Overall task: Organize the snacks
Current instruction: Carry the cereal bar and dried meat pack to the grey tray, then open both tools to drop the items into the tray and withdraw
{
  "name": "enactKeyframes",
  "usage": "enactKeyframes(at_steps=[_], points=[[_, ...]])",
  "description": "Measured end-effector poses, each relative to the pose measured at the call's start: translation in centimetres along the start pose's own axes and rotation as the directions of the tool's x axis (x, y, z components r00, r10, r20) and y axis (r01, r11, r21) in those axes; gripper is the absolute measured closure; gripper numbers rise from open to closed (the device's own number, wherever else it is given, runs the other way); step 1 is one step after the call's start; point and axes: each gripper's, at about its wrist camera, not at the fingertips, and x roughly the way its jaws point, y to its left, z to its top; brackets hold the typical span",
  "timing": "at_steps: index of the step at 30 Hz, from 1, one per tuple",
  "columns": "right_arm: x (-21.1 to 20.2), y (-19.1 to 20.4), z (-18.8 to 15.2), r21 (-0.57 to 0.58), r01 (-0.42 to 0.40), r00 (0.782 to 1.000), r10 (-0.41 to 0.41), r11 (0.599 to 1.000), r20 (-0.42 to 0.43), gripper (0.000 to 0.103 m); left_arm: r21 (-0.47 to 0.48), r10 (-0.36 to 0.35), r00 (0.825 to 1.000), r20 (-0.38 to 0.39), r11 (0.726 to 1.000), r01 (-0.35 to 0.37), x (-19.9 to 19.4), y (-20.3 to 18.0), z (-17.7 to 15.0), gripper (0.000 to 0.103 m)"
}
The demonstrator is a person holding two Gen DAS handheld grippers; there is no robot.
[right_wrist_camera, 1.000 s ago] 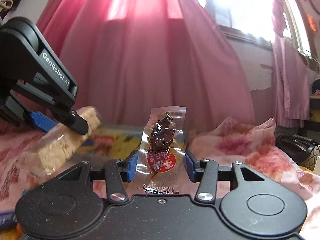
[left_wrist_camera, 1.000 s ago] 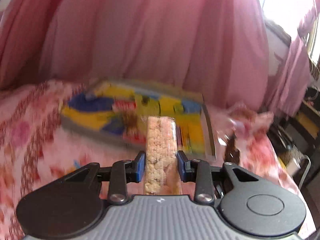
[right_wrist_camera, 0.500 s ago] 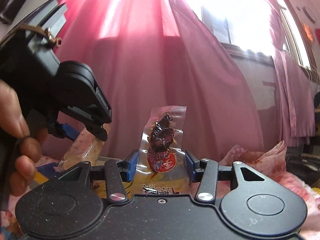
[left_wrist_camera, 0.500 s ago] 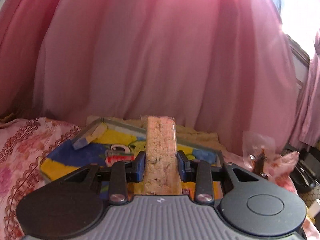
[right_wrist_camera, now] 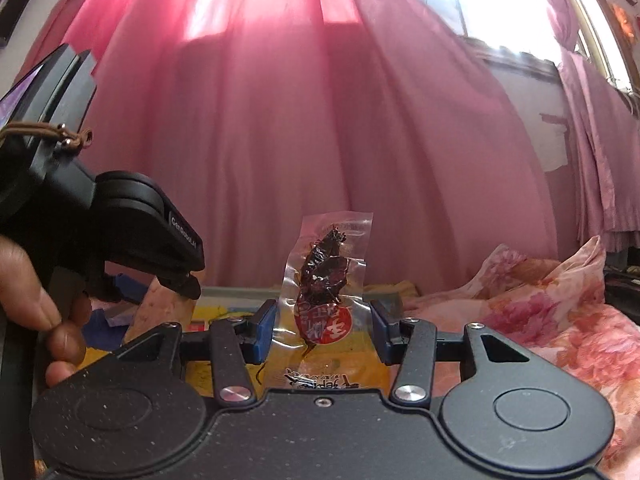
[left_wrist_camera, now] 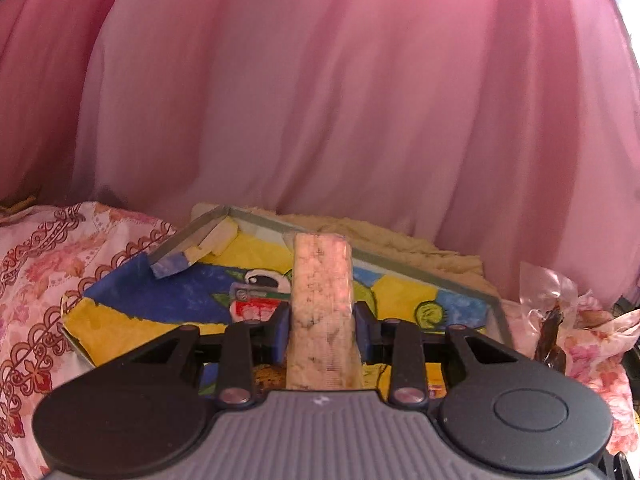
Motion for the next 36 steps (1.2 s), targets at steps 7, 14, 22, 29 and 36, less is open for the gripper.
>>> enactKeyframes(at_steps=[7, 14, 22, 29, 36], points=[[1.9, -0.2, -0.8, 0.016, -0.008, 0.997, 0.009, 1.000, -0.081, 0.053, -0.006, 0.018, 0.999, -0.027, 1.000, -0.018, 1.0, 0.2, -0.3, 0.067], [2.6, -0.4, -1.2, 0.022, -0.008, 0.992, 0.010, 1.000, -0.125, 0.053, 0.003, 0.024, 0.999, -0.049, 1.000, -0.023, 1.6, 0.1, -0.6, 0.067], [3.3, -0.5, -1.6, 0.018, -0.008, 0.986, 0.011, 1.000, -0.164, 0.051, 0.003, 0.026, 0.998, -0.059, 1.000, -0.026, 1.7, 0.3, -1.0, 0.063], [3.3, -0.2, -1.4, 0.006, -0.006, 0.987, 0.007, 1.000, -0.158, 0.040, -0.020, 0.033, 0.999, -0.028, 0.999, -0.033, 0.5, 0.5, -0.7, 0.033], [1.4, -0.3, 0.5, 0.019, 0.015, 0.995, -0.013, 1.000, -0.099, 0.015, -0.019, 0.046, 0.997, 0.059, 0.999, -0.045, -3.1, 1.2, 0.4, 0.004]])
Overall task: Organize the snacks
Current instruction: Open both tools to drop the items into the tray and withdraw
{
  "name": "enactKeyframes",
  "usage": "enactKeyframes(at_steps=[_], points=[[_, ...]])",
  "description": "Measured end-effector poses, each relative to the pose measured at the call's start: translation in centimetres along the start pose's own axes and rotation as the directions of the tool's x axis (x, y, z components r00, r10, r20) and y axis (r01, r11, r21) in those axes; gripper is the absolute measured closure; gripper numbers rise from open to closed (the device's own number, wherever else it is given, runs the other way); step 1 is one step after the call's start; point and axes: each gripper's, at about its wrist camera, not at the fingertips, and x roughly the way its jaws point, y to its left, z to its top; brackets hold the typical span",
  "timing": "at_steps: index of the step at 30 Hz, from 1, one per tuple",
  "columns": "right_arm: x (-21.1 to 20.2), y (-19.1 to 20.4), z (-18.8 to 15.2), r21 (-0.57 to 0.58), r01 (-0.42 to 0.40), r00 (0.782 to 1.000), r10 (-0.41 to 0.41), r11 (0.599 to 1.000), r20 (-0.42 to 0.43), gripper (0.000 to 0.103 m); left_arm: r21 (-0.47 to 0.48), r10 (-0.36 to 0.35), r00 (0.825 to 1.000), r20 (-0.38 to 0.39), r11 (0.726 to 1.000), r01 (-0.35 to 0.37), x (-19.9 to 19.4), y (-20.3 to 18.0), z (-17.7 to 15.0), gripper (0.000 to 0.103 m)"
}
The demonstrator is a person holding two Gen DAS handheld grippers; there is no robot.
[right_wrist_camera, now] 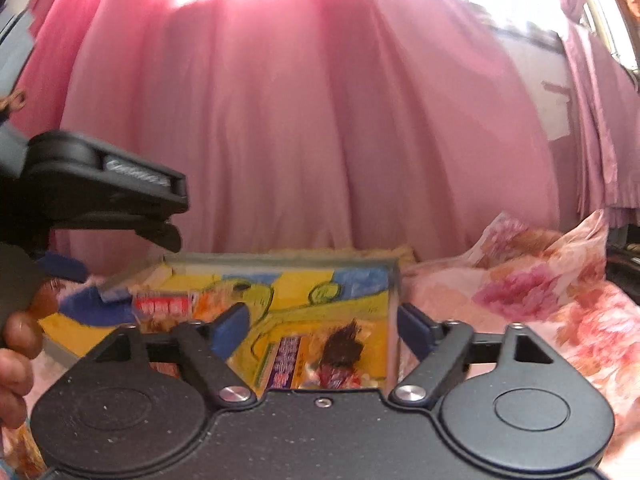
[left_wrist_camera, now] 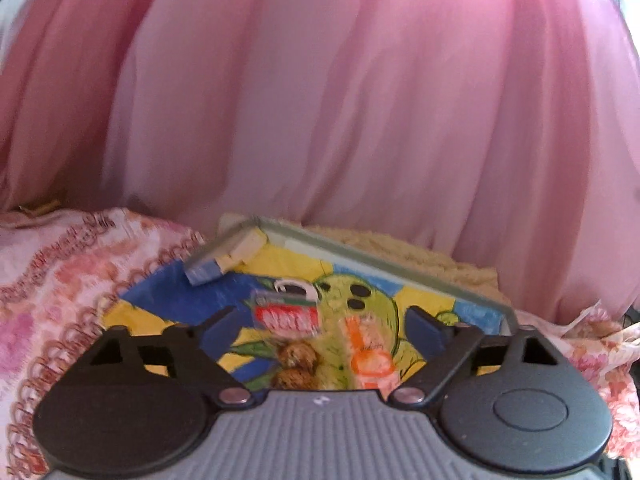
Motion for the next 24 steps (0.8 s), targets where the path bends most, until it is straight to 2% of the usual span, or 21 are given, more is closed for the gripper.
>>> enactKeyframes(at_steps=[1, 3, 5, 15, 24], points=[[-0.6, -0.2, 0.4, 0.005, 0.001, 1.000, -0.001, 1.000, 0.012, 0.013, -0.001, 0.005, 1.000, 0.015, 1.000, -0.005, -0.7, 0.2, 0.2, 0.002], [-1.9, -0.5, 1.1, 0.010, -0.001, 0.999, 0.001, 1.000, 0.036, 0.003, -0.001, 0.007, 0.999, 0.044, 1.000, -0.007, -2.3, 0.6, 0.4, 0.001], [-3.6, -0.7, 1.8, 0.011, -0.003, 0.998, 0.002, 1.000, 0.067, 0.001, 0.004, -0.010, 0.998, 0.057, 1.000, 0.010, -3.9, 1.0, 0.7, 0.001], [-12.2, -1.5, 4.2, 0.005, -0.005, 0.986, 0.004, 1.000, 0.169, 0.001, 0.011, -0.018, 0.994, 0.111, 1.000, 0.017, -12.3, 3.7, 0.3, 0.000], [-19.3, -1.9, 3.2, 0.002, 0.014, 0.975, -0.014, 1.000, 0.224, 0.001, 0.016, -0.003, 0.989, 0.149, 1.000, 0.000, -19.1, 5.9, -1.7, 0.000]])
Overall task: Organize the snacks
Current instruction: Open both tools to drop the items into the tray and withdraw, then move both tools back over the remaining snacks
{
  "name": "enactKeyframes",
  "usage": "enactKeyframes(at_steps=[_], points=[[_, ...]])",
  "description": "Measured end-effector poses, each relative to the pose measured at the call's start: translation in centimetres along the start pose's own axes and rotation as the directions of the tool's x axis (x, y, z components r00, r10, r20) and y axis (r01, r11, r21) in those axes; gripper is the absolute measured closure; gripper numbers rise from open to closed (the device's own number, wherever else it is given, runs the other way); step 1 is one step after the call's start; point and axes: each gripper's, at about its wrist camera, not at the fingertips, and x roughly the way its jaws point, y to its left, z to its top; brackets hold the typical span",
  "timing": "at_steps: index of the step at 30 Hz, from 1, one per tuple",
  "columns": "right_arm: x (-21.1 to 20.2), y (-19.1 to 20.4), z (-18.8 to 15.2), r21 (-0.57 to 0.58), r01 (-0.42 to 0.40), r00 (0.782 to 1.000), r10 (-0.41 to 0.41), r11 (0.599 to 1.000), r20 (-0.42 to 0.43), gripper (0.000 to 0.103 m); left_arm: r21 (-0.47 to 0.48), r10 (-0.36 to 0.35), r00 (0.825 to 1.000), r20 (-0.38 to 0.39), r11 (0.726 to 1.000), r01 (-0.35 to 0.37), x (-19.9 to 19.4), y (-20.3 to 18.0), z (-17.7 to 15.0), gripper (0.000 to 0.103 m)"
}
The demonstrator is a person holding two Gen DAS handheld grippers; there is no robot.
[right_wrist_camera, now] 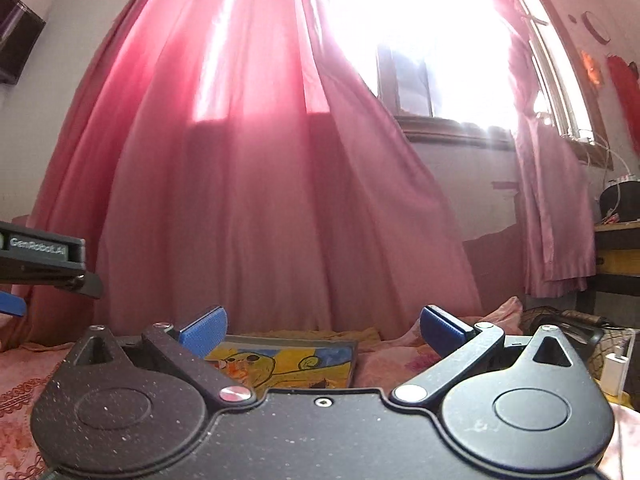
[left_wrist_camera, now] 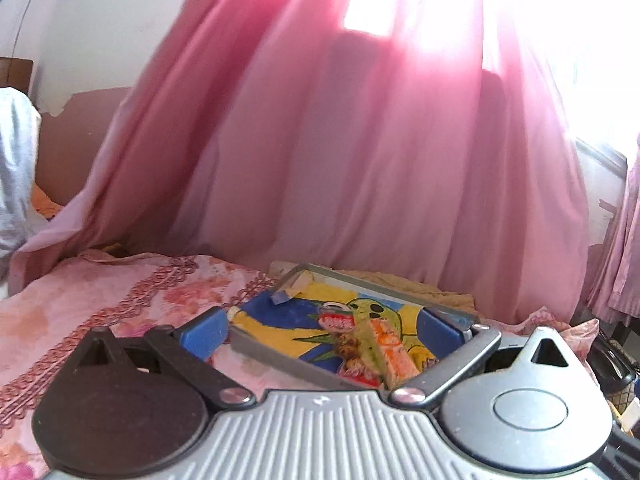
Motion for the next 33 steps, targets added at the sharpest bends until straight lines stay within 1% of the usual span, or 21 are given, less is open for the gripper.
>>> enactKeyframes(at_steps=[3, 9, 14, 18, 23, 27, 30, 33], points=[[-1.9, 0.0, -0.3, 0.005, 0.002, 1.000, -0.002, 1.000, 0.003, 0.001, 0.005, 0.006, 1.000, 0.012, 1.000, -0.006, -2.1, 0.8, -0.9, 0.000], [-5.4, 0.2, -0.9, 0.019, -0.004, 1.000, 0.005, 1.000, -0.025, 0.001, 0.035, 0.017, 1.000, 0.012, 0.999, -0.018, -5.6, 2.7, -3.4, 0.000], [-7.8, 0.7, -1.8, 0.034, -0.026, 0.996, 0.029, 0.999, -0.084, 0.001, 0.055, 0.016, 1.000, -0.003, 0.998, -0.016, -8.1, 4.0, -5.7, 0.000], [-9.4, 1.6, -2.5, 0.022, -0.046, 0.989, 0.049, 0.999, -0.143, 0.001, 0.072, 0.016, 1.000, -0.013, 0.997, -0.016, -9.8, 5.0, -7.4, 0.000], [-11.0, 2.6, -3.1, 0.016, -0.061, 0.977, 0.063, 0.998, -0.205, 0.001, 0.073, 0.022, 0.998, -0.056, 0.997, -0.018, -10.9, 6.3, -9.5, 0.000], [-12.0, 3.4, -3.7, 0.026, -0.077, 0.961, 0.081, 0.997, -0.264, 0.001, 0.087, 0.028, 0.994, -0.102, 0.996, -0.019, -11.6, 7.0, -11.2, 0.000], [-12.6, 4.1, -4.2, 0.012, -0.086, 0.950, 0.086, 0.996, -0.302, 0.001, 0.092, 0.051, 0.986, -0.157, 0.995, -0.037, -11.8, 7.6, -12.6, 0.000], [-12.9, 4.9, -4.7, -0.016, -0.104, 0.933, 0.092, 0.994, -0.348, 0.001, 0.093, 0.075, 0.977, -0.198, 0.994, -0.057, -11.9, 8.4, -14.0, 0.000]])
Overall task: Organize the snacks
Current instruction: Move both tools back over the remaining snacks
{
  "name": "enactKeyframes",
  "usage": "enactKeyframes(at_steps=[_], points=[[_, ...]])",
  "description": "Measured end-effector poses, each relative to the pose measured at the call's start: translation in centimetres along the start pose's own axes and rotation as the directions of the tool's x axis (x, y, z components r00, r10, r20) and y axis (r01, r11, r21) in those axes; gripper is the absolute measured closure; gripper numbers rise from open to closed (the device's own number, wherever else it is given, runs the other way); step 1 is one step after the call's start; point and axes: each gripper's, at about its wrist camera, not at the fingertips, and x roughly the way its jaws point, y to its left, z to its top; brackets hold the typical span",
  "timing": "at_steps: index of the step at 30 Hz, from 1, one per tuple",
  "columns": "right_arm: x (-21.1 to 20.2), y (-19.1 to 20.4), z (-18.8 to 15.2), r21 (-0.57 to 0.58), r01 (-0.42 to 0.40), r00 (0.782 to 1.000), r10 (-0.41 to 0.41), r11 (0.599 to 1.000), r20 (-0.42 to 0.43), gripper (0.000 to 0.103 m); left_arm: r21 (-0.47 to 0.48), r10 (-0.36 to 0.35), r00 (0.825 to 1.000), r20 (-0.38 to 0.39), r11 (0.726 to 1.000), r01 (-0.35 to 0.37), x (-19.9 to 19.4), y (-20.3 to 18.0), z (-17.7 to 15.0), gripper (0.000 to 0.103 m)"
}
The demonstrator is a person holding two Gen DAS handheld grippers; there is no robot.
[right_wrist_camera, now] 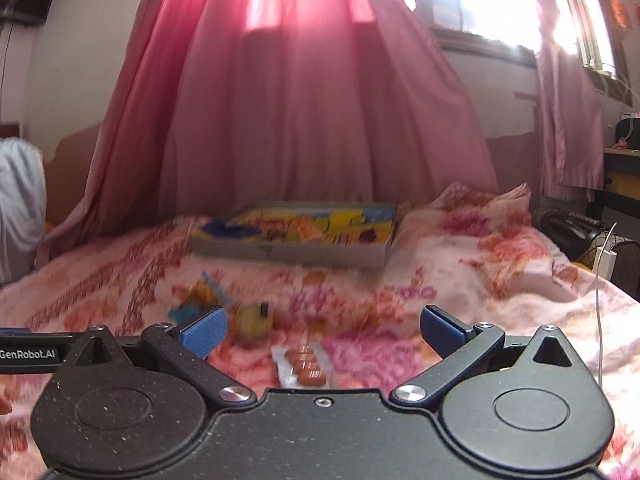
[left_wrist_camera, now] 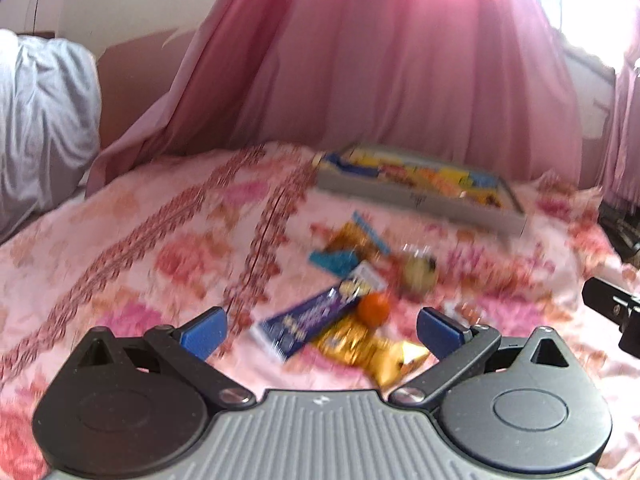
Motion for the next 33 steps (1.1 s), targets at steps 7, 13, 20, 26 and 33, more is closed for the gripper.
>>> enactKeyframes(at_steps=[7, 13, 20, 26, 33], points=[[1.1, 1.6, -1.1, -0.060, -0.007, 0.993, 0.000, 0.998, -0.116, 0.001, -0.021, 0.020, 0.995, -0.097, 1.000, -0.022, 0.8, 1.3, -1.8, 0.000], [2.4, 1.7, -1.6, -0.067, -0.006, 0.982, -0.007, 0.998, -0.188, 0.001, -0.053, 0.024, 0.988, -0.152, 0.998, -0.032, 1.8, 2.1, -2.4, 0.000], [3.7, 1.8, -1.9, -0.069, -0.007, 0.966, -0.011, 0.998, -0.258, 0.001, -0.068, 0.021, 0.986, -0.168, 0.997, -0.033, 2.2, 2.2, -2.4, 0.000], [4.6, 1.8, -2.0, -0.066, -0.015, 0.949, -0.007, 0.998, -0.314, 0.001, -0.067, 0.015, 0.982, -0.187, 0.997, -0.028, 2.8, 1.7, -2.2, 0.000], [6.4, 1.1, -1.6, -0.010, -0.055, 0.924, 0.047, 0.998, -0.378, 0.001, -0.056, 0.022, 0.977, -0.212, 0.998, -0.035, 4.5, 0.4, -1.4, 0.000]])
